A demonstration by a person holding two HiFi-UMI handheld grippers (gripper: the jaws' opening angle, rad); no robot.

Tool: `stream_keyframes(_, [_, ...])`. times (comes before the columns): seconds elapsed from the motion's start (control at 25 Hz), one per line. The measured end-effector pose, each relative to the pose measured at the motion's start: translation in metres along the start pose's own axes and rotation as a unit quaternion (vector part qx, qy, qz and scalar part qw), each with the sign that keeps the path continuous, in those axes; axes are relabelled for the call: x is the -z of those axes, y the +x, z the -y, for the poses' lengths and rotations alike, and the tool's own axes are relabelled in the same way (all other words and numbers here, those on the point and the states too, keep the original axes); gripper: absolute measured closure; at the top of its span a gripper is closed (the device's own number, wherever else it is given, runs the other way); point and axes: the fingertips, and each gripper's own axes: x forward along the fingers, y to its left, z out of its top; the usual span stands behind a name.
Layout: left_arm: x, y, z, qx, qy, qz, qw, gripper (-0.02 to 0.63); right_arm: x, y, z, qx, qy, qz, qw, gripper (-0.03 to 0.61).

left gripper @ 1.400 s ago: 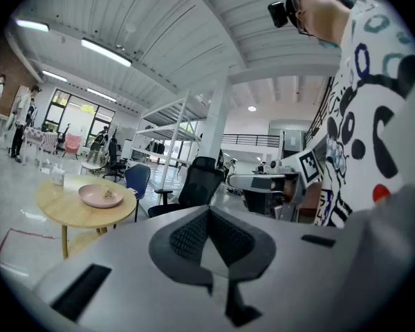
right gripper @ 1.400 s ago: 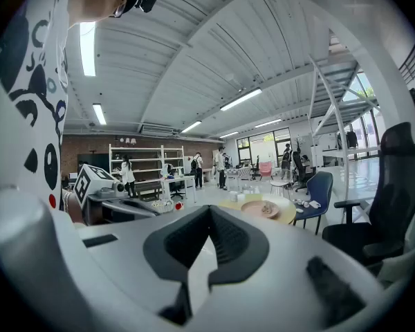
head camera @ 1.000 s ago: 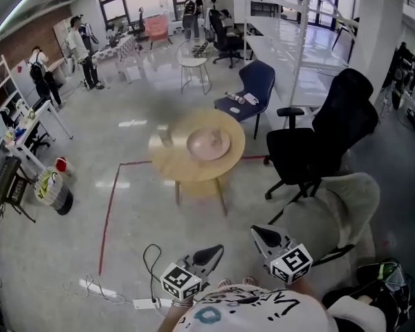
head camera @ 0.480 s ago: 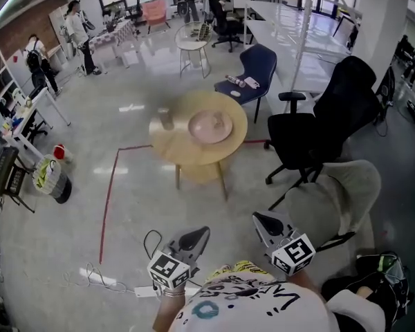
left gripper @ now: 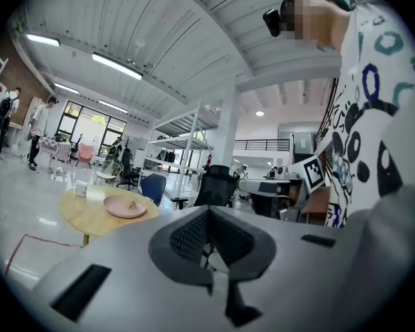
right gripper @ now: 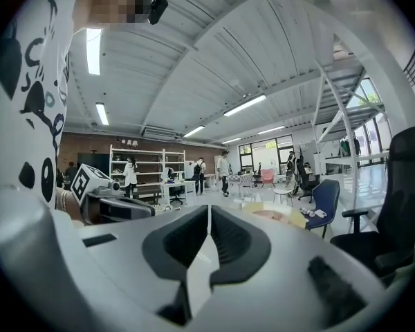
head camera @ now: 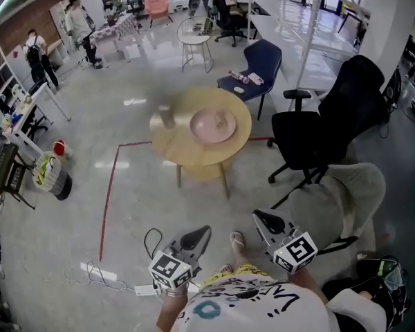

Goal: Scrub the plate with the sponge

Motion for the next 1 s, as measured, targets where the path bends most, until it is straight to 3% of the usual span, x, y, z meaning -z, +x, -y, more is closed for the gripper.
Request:
stream_keyframes(0.28, [-0.014,0.046,-0.045,-0.016,0.001,-0.004,0.9999,0.598,0.001,0.043,0.052,-0.001,-0.002,-0.016,1.000,0.549])
stream_keyframes(0.68, [-0.064,0.123,-0.108,-0.036,0.014,0.012,0.9992,0.598,-0.032,0.111,0.122,-0.038,-0.017,-0.010,0.999,0.549])
stream_keyframes(1.0, [-0.081,0.170,-0.149,-0.059,0.022,0.019,0.9978,0.598,-0.038,0.154,0.170,-0.061,-0.031,-0.013,0.998,0.549])
